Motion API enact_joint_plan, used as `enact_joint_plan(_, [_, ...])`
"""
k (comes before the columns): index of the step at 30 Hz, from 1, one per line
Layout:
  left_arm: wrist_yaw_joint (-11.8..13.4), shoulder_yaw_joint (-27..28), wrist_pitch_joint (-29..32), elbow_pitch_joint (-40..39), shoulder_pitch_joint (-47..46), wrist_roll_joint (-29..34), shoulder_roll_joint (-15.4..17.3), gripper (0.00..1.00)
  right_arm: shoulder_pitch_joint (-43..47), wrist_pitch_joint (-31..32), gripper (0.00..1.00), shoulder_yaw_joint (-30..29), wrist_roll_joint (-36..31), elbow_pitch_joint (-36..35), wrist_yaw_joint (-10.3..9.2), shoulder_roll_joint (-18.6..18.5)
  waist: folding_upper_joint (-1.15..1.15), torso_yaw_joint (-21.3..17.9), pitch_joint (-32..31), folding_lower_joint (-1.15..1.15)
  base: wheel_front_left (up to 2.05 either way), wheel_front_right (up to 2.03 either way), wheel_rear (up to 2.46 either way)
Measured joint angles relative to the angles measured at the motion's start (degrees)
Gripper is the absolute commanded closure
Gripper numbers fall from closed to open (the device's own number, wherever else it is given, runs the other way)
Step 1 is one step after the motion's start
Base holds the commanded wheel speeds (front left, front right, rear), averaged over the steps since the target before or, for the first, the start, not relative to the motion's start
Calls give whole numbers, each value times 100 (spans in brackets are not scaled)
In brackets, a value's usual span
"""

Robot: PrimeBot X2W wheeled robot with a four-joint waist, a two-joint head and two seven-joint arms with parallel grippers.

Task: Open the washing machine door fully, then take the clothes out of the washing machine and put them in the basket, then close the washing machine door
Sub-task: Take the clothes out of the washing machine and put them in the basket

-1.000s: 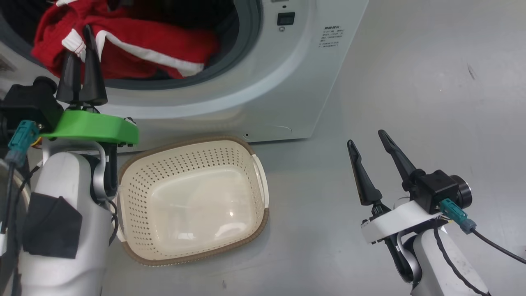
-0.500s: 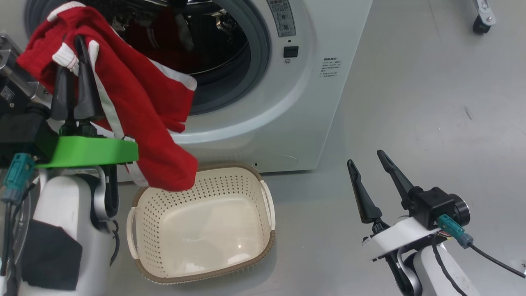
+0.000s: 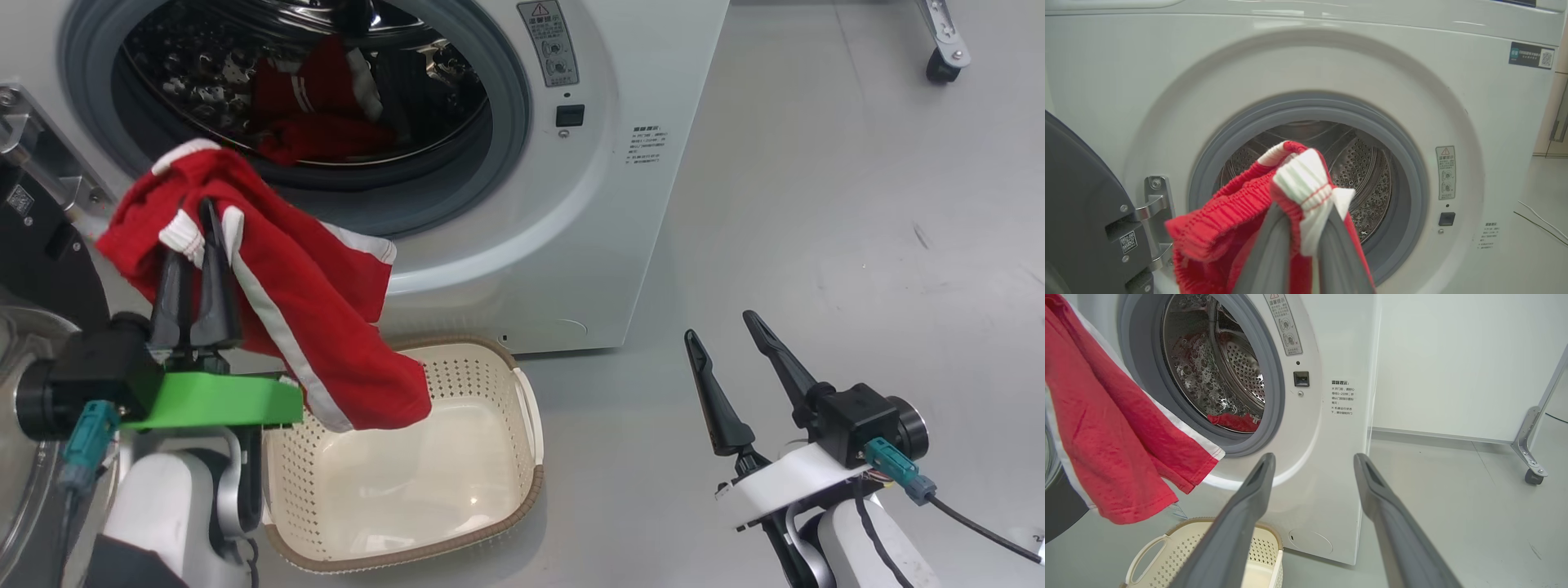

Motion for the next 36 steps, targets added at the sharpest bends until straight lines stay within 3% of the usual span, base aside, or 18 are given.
enact_joint_plan(9, [96,-9,157,74,666,-102,-42,100,-3,0,0,30,-7,-137,1,2,0,-132,224,0,0,0,0])
enact_joint_plan(18, [114,48,136,310,750,-250,-91,100,-30,0,0,88,-25,-307,1,4,0,-317,623,0,0,0,0])
enact_joint_plan(36, [29,153,708,1911,231,-465,66,100,-540,-1,0,168,-27,-766,13,35,0,-903,1858,0,0,0,0])
